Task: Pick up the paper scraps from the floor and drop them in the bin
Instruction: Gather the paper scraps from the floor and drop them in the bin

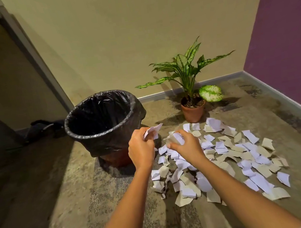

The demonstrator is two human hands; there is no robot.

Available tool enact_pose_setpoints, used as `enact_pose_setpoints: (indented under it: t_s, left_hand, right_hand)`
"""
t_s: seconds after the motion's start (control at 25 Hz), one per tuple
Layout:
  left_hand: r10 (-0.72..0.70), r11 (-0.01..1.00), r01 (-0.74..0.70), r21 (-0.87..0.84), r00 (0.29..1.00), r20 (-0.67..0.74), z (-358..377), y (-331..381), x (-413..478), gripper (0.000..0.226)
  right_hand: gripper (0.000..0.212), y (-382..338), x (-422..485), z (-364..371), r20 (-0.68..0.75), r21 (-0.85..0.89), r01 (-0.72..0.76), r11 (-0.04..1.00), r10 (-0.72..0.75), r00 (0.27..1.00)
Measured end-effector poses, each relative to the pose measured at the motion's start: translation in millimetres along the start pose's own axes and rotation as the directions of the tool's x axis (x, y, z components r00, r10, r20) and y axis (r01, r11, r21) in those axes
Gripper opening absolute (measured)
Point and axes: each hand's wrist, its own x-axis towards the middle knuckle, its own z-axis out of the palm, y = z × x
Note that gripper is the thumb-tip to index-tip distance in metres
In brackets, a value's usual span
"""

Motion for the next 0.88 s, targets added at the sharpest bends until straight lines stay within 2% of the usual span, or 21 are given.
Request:
enact_pose_setpoints:
  t_s: [0.24,0.4,0.52,0.72,0.88]
  left_hand:
    - [0.113,0.993,-0.106,0.045,0.978,-0.173,-54,-4,83,0.015]
    - [0.053,0.989,-0.021,0.148,0.975,-0.214,-75,-19,129,0.015]
    - [0.025,0.971,0.022,0.238,0.980,-0.196,-85,-31,149,0.013]
    - [-0.005,0.948,0.049,0.314,0.990,-0.140,-94,-50,168,0.019]
    - [-0.036,0.928,0.064,0.366,0.996,-0.081,-96,-58,175,0.029]
  right_hand:
    - [0.032,-89,49,46,-0.039,-0.050,0.216,0.975,-0.218,0.975]
    - [0.031,-138,81,76,-0.031,-0.109,0.358,0.927,-0.363,0.931]
    - [0.029,-161,101,95,0.046,-0.209,0.420,0.883,-0.420,0.907]
    - [0.036,-178,124,117,0.152,-0.330,0.400,0.855,-0.370,0.917]
    - [0.048,-178,132,124,0.212,-0.347,0.353,0.869,-0.294,0.932]
